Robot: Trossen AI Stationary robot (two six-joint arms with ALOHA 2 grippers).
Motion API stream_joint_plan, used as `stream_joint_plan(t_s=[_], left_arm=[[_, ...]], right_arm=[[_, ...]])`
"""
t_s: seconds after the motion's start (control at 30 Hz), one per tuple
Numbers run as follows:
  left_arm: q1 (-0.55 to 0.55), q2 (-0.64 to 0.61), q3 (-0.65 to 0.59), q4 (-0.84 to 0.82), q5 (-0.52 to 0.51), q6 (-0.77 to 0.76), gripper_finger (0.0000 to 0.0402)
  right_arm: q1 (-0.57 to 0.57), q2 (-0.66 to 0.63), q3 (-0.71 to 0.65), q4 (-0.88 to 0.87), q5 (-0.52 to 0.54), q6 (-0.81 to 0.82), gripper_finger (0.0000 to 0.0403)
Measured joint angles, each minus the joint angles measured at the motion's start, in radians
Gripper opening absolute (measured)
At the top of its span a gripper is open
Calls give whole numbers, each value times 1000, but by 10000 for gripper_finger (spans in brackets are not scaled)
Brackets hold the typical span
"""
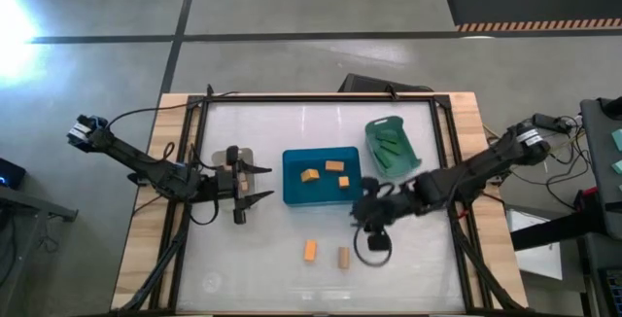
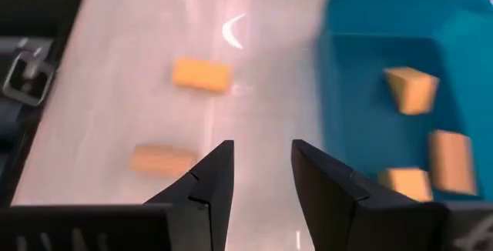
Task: Sort & place blocks by color
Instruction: Put the brown game block into the gray bin
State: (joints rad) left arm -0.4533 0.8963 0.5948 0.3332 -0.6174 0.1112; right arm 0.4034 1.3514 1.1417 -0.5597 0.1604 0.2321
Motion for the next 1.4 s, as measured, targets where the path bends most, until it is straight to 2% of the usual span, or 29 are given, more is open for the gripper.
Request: stream_joint_plan(t_s=[0.3, 0.53, 0.73, 0.93, 1.17, 1.3, 1.4], left_arm=[[0, 0, 0, 4, 0, -4, 231], [0, 0, -6, 4, 0, -4, 231], [0, 0, -9, 17, 0, -3, 231], [0, 0, -12, 25, 0, -3, 231], [0, 15, -13, 33, 1, 0, 231], [0, 16, -13, 34, 1, 0, 231], [0, 16, -13, 33, 1, 0, 231]], right_arm=[[68, 152, -1, 65, -7, -92, 131], [66, 235, -1, 73, -29, -161, 191], [66, 268, -1, 80, -32, -388, 229], [66, 306, 17, 80, -36, -561, 233], [58, 348, 52, 99, -45, -610, 233], [41, 375, 61, 104, -156, -605, 233], [36, 394, 61, 125, -195, -609, 233]])
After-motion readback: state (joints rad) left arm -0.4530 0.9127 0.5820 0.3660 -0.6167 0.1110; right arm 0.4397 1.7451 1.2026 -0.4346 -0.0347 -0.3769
